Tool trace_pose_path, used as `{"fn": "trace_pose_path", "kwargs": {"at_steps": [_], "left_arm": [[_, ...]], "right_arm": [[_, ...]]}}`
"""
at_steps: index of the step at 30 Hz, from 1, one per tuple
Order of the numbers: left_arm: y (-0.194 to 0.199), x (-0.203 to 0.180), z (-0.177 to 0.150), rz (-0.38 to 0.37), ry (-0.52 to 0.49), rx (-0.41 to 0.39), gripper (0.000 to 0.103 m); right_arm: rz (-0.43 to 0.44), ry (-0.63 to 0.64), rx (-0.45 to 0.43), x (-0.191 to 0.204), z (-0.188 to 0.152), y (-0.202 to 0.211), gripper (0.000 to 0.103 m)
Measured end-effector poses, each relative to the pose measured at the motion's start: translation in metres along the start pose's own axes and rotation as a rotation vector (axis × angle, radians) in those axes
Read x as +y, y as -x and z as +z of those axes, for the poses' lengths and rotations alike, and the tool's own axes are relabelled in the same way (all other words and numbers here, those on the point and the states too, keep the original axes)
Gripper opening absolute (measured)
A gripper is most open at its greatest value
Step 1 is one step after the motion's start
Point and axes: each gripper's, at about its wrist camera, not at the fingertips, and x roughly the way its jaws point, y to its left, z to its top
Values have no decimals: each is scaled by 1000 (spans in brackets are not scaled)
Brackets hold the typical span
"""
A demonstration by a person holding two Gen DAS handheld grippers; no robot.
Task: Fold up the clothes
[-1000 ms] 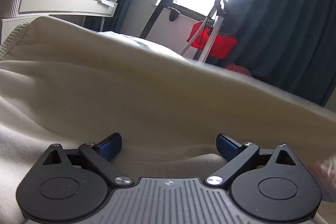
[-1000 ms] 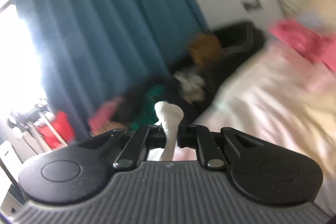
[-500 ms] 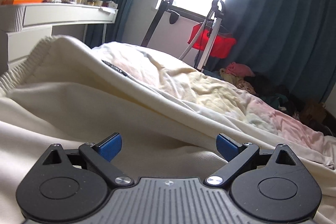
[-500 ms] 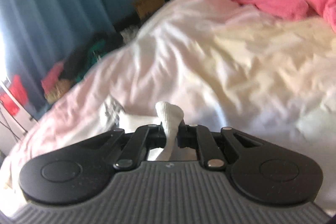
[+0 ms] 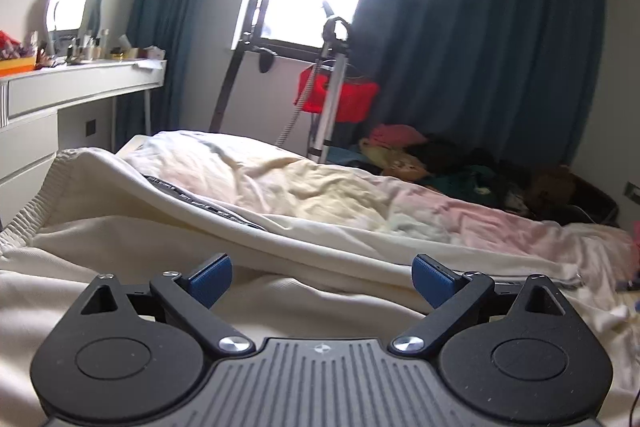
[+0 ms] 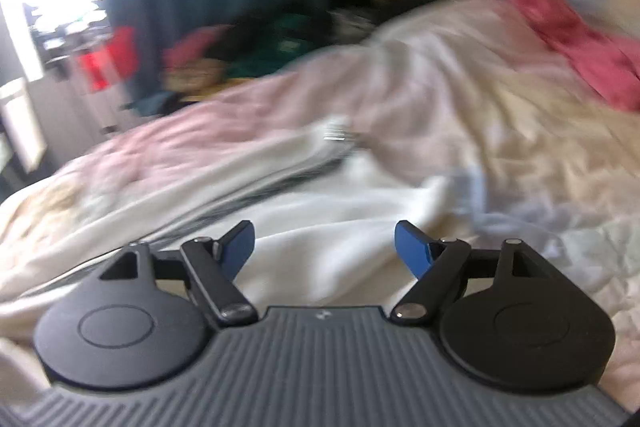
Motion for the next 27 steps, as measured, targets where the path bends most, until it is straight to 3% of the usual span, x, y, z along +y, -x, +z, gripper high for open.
{"fn": "trace_pose_path", "kwargs": {"at_steps": [5, 9, 14, 17, 27], "left_arm": [[26, -8, -4, 13, -29, -9, 98], [50, -13, -8, 7, -84, -16, 98], [72, -22, -12, -40, -81, 3, 98], [74, -30, -16, -51, -108, 22, 98], [52, -35, -30, -44, -123, 89, 98]], "right_arm": [[160, 88, -55, 59, -25, 66, 79], [225, 143, -74, 86, -42, 107, 79], [263, 151, -82, 98, -79, 142, 79], [250, 222, -68, 107, -98, 148, 79], [246, 236, -104, 106, -97, 145, 79]]}}
